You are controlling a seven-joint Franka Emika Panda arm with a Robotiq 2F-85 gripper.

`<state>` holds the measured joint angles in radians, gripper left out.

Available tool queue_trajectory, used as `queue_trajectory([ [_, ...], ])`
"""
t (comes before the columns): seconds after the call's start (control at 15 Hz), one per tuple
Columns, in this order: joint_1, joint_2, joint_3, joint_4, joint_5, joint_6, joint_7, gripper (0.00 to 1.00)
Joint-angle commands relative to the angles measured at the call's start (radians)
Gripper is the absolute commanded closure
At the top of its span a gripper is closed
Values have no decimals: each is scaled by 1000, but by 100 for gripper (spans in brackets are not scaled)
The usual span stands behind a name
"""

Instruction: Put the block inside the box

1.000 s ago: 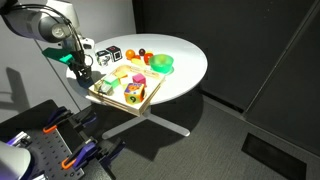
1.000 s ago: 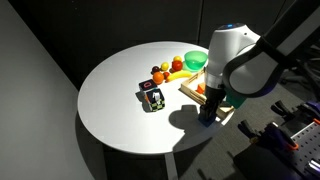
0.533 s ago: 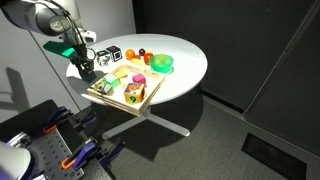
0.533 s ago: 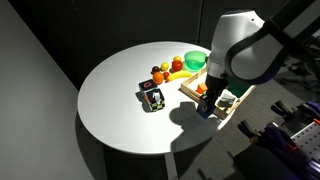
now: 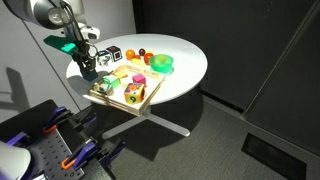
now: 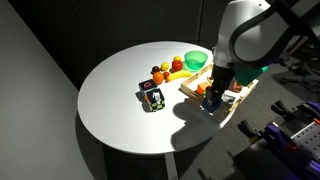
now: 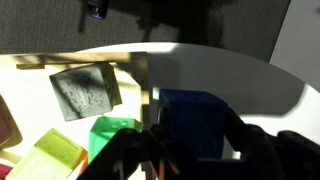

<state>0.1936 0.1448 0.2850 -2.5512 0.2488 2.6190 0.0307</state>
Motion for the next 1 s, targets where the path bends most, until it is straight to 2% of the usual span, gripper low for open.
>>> queue_trajectory([
  [0.0,-21,-57,-28,-27,27,-48,-23,69],
  [0.93,-106,-119,-168,-72,11,-48,29,69],
])
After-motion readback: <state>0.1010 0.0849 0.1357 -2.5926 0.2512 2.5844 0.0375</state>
